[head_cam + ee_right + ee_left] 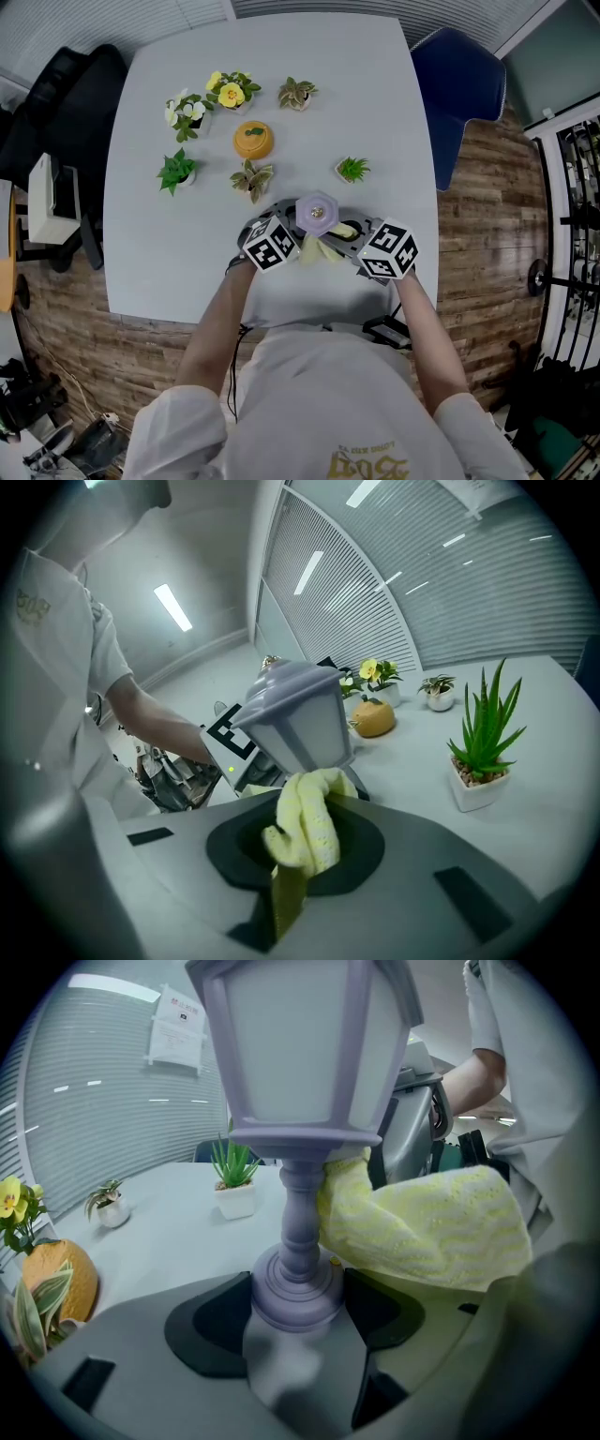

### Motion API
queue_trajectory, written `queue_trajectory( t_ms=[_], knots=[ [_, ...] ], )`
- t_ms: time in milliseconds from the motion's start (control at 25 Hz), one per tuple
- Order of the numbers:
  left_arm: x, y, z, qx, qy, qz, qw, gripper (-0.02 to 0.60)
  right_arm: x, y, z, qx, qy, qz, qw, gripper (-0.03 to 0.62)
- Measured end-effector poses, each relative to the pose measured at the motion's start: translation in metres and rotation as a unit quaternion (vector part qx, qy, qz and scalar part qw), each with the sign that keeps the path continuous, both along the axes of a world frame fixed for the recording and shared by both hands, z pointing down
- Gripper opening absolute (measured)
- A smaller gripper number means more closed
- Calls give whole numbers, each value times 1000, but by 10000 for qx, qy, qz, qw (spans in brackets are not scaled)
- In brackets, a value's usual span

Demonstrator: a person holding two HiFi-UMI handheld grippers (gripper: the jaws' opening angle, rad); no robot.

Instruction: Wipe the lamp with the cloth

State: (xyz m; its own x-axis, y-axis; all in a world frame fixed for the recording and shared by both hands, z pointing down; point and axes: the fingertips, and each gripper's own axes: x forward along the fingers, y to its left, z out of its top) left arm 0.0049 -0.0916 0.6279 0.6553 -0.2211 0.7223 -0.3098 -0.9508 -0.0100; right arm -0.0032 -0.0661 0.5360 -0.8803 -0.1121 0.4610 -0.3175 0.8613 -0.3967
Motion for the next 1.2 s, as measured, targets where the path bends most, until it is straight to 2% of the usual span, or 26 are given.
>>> queue_trajectory(
  t_ms=[480,680,1000,1200],
  knots=[
    [0,-1,0,2,6,1,10000,304,-13,1,18,-184,285,-247,9991,31],
    [1,0,-1,4,9,2,10000,304,-15,3,20,-390,232,-258,9986,31],
    [0,0,0,-11,4,3,10000,304,-10,3,40,-587,611,-242,9961,31],
    [1,0,-1,6,5,7,10000,304,-9,3,44,-622,678,-194,9956,31]
  ],
)
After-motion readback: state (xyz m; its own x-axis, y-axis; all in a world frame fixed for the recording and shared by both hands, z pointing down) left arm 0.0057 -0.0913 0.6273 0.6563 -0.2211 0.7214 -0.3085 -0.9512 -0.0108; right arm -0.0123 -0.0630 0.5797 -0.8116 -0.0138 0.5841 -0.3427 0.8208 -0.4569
